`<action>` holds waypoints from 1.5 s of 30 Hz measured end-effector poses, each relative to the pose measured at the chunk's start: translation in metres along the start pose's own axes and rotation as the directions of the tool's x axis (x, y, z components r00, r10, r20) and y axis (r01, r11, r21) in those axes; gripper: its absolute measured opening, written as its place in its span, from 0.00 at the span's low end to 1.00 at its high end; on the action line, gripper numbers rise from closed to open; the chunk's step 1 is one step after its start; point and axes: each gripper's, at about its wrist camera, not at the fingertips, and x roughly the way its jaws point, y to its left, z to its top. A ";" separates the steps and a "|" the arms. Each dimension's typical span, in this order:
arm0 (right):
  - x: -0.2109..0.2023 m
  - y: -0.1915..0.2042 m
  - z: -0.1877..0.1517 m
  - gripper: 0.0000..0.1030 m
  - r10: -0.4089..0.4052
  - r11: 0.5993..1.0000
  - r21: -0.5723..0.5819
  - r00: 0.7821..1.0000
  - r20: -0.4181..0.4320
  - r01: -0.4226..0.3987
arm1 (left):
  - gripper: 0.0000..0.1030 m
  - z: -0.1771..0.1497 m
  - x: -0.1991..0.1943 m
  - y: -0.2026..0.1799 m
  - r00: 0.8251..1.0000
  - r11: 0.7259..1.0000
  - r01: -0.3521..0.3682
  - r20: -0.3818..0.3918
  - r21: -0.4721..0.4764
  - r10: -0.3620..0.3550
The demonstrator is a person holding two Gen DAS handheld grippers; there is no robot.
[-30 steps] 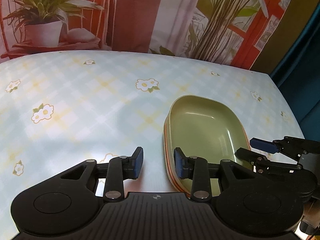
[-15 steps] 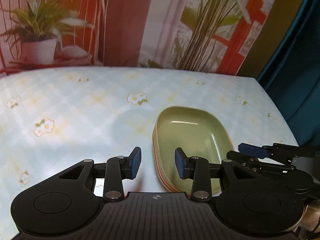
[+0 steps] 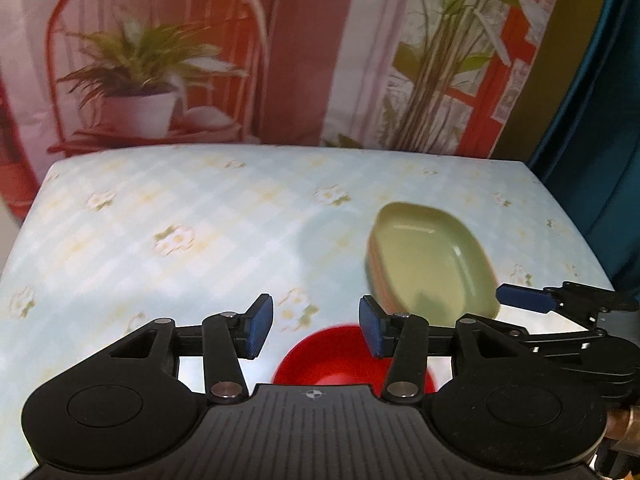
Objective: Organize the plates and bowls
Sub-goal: 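Move the left tool to the rim of the red bowl stack, then close the left tool on the red bowl stack rim and lift it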
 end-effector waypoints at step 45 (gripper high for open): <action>0.026 0.056 -0.031 0.20 0.166 0.986 0.016 0.977 -0.133 -0.166 | 0.24 -0.073 0.014 0.031 0.992 0.978 0.090 -0.070 -0.191 -0.105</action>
